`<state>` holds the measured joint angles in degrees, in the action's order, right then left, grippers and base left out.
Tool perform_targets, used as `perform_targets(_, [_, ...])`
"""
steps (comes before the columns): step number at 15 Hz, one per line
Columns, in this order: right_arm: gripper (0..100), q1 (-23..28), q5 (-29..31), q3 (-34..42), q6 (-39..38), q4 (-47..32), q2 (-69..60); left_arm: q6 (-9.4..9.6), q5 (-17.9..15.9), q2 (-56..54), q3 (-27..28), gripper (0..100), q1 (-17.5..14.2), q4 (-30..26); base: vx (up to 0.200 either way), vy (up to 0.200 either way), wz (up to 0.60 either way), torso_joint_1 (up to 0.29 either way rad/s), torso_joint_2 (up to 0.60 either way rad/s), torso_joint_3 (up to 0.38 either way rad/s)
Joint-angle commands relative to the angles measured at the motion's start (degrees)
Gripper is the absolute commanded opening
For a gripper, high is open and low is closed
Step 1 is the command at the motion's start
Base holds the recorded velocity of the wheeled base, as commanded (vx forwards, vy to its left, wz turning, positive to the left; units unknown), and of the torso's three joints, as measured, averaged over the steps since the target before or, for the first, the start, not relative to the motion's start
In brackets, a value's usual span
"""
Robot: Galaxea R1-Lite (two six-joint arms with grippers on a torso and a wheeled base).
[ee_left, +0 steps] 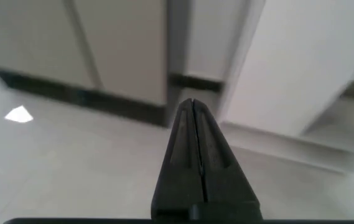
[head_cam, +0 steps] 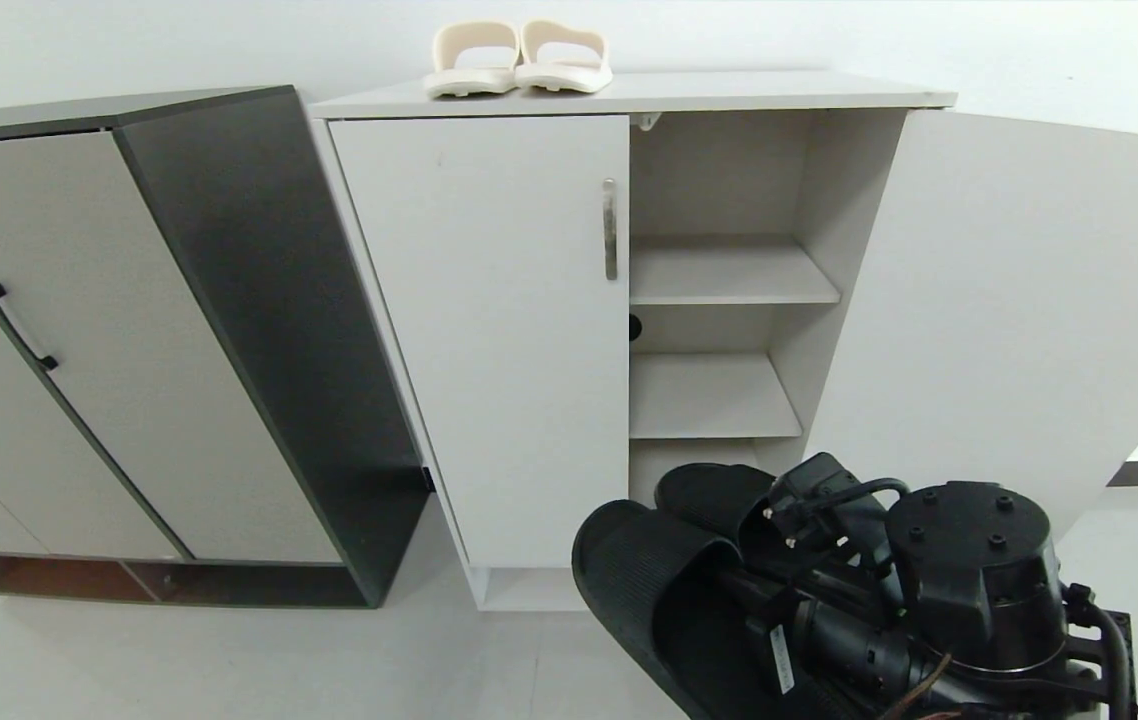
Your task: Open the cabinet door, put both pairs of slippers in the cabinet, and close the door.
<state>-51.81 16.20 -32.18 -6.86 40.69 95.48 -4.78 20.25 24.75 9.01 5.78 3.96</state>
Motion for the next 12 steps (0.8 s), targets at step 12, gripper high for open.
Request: perform_targets(12, [0, -0.48, 0.94, -0.42, 0.01, 0.09, 0.41, 4.69, -21.83, -24.75, -9.01, 0, -5.60, -3.96, 0.000, 0.000, 0.00, 0.000, 0.00, 0.000])
